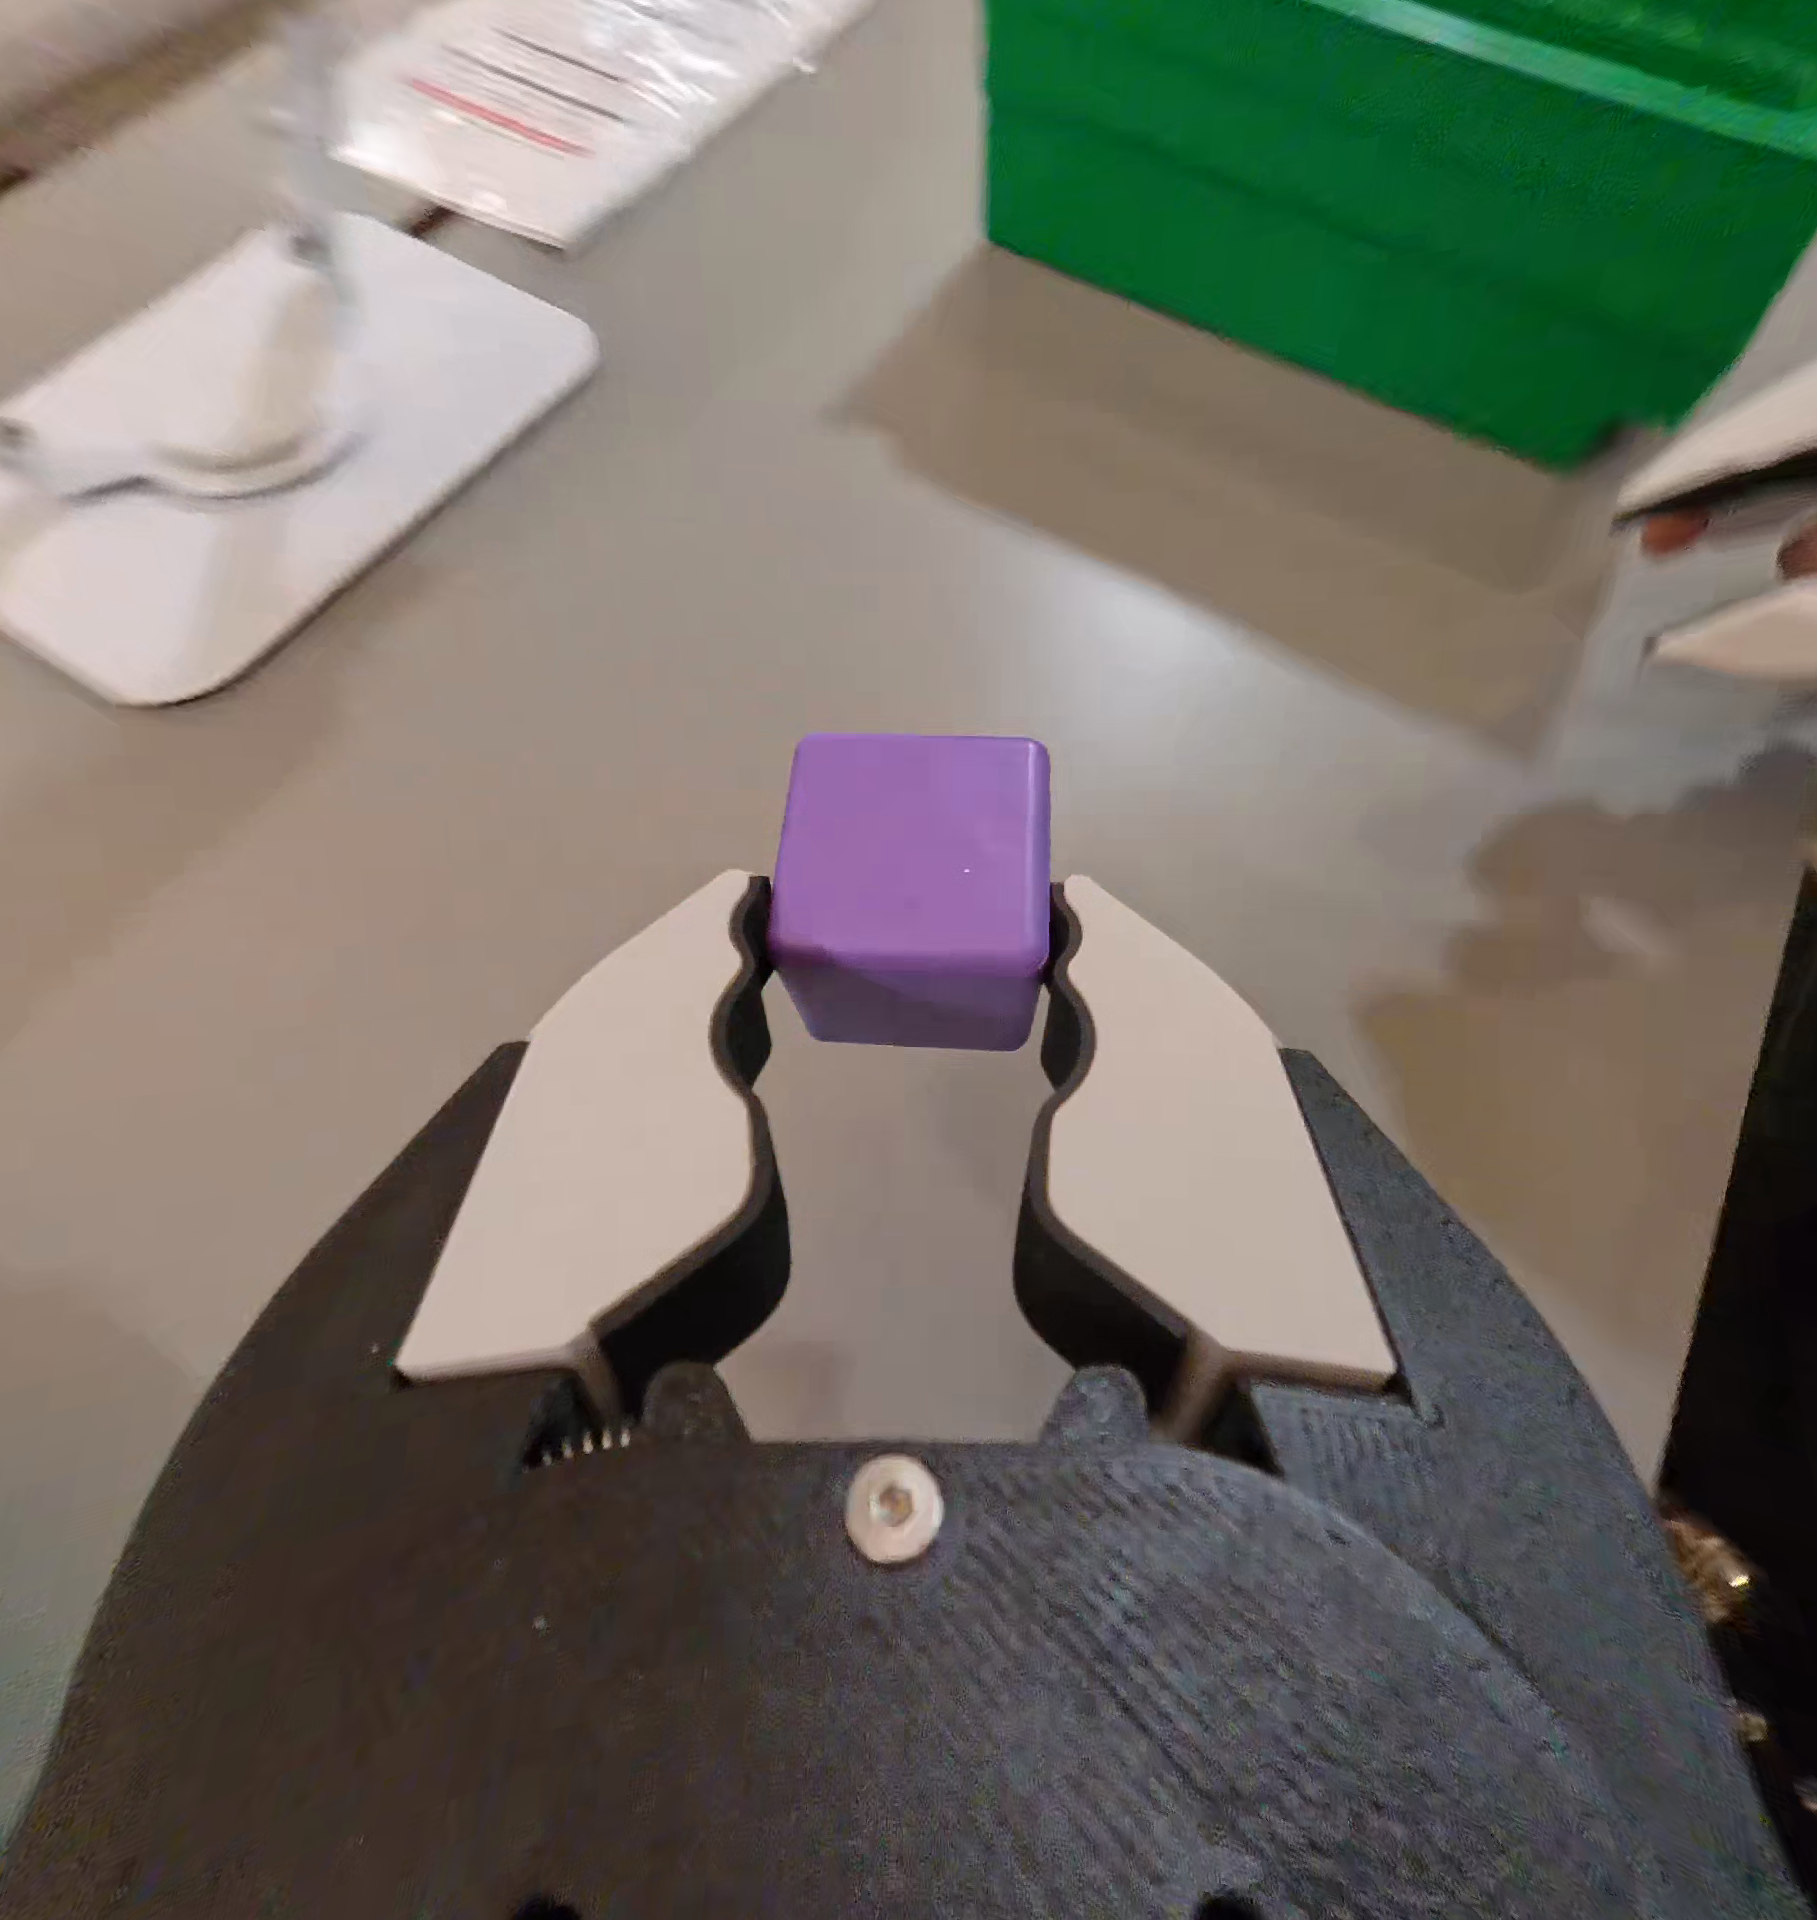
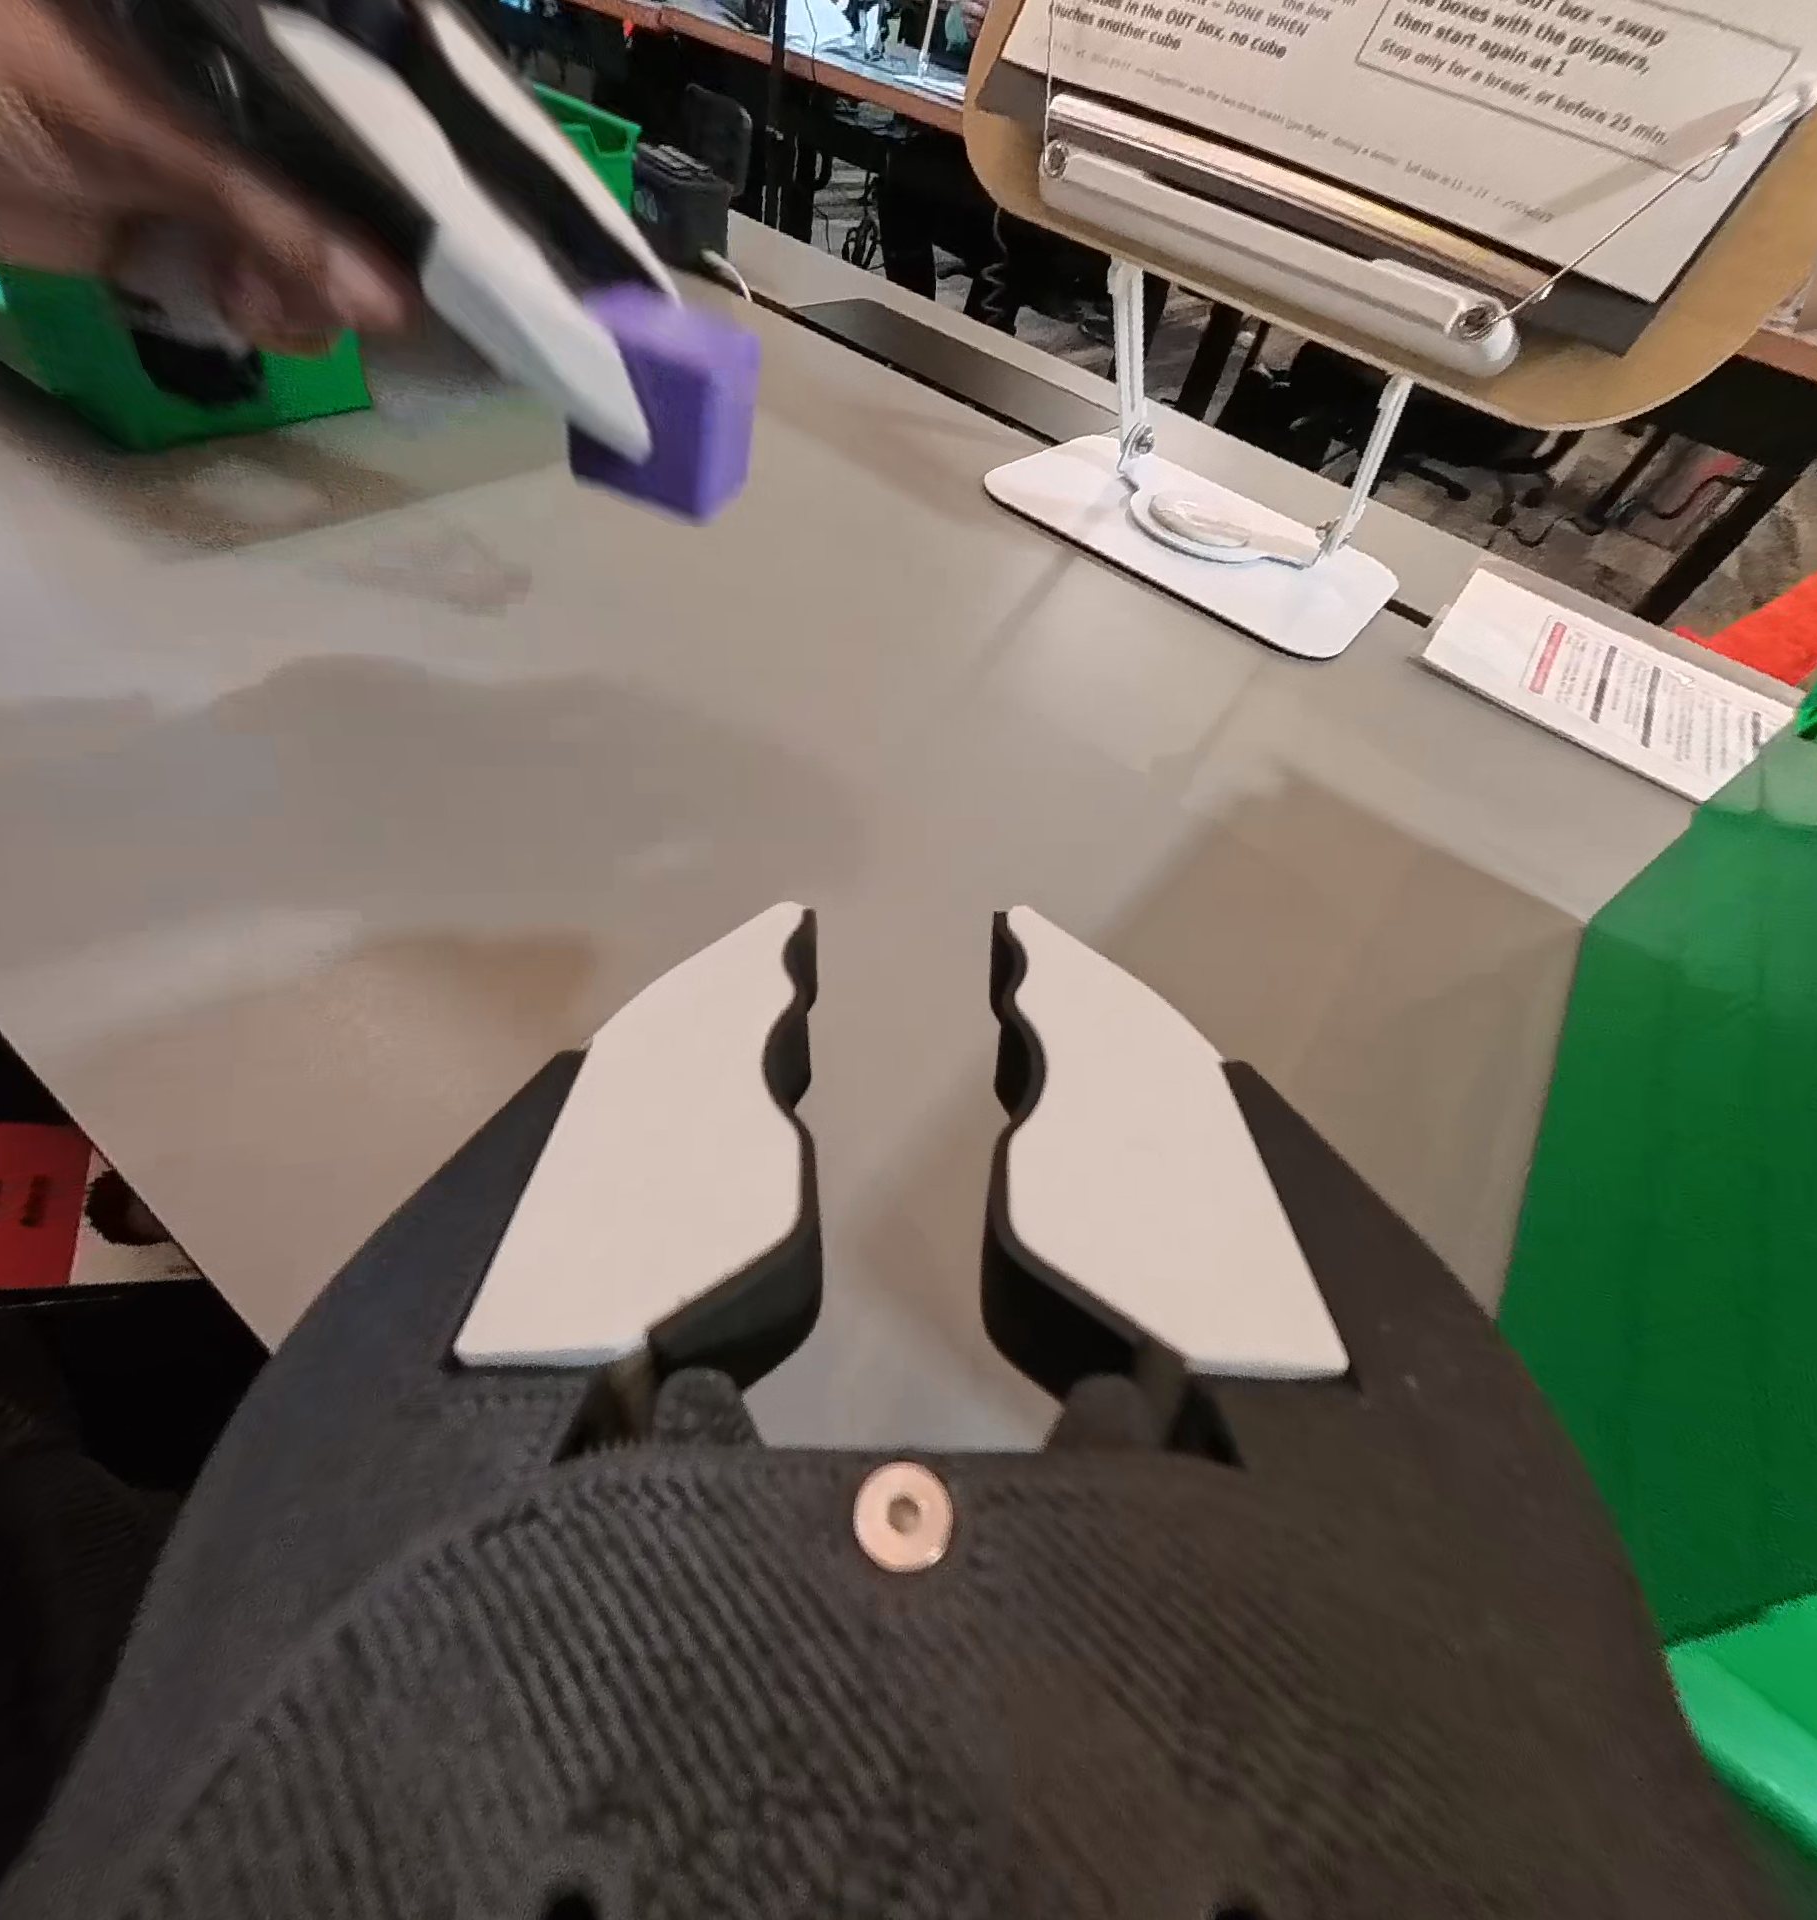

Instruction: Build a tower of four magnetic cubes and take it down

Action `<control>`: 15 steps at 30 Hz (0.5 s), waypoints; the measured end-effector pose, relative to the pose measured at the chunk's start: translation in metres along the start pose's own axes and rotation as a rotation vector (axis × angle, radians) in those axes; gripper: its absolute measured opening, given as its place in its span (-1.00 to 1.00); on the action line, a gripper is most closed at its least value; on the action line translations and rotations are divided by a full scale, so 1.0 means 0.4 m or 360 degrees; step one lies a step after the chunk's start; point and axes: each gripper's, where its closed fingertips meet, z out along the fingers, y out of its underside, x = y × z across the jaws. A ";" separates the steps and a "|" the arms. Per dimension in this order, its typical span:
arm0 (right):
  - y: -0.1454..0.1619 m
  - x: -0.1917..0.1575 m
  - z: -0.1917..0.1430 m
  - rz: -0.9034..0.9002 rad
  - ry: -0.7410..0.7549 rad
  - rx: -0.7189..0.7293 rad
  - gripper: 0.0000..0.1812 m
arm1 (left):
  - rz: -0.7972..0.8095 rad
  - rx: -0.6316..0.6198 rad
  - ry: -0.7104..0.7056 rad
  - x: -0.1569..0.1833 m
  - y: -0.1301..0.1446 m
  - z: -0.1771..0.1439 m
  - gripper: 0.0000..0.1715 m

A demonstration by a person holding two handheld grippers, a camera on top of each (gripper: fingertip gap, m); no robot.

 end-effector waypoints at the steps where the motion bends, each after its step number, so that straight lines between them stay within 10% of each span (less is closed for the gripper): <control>1: 0.002 0.001 -0.002 0.0005 0.0000 -0.0003 -0.65 | 0.0090 -0.0027 0.0045 0.027 0.016 0.035 -0.37; 15: 0.030 0.027 -0.034 0.0012 0.0070 -0.0052 -0.65 | 0.0448 0.0025 0.0450 0.147 0.050 0.143 -0.37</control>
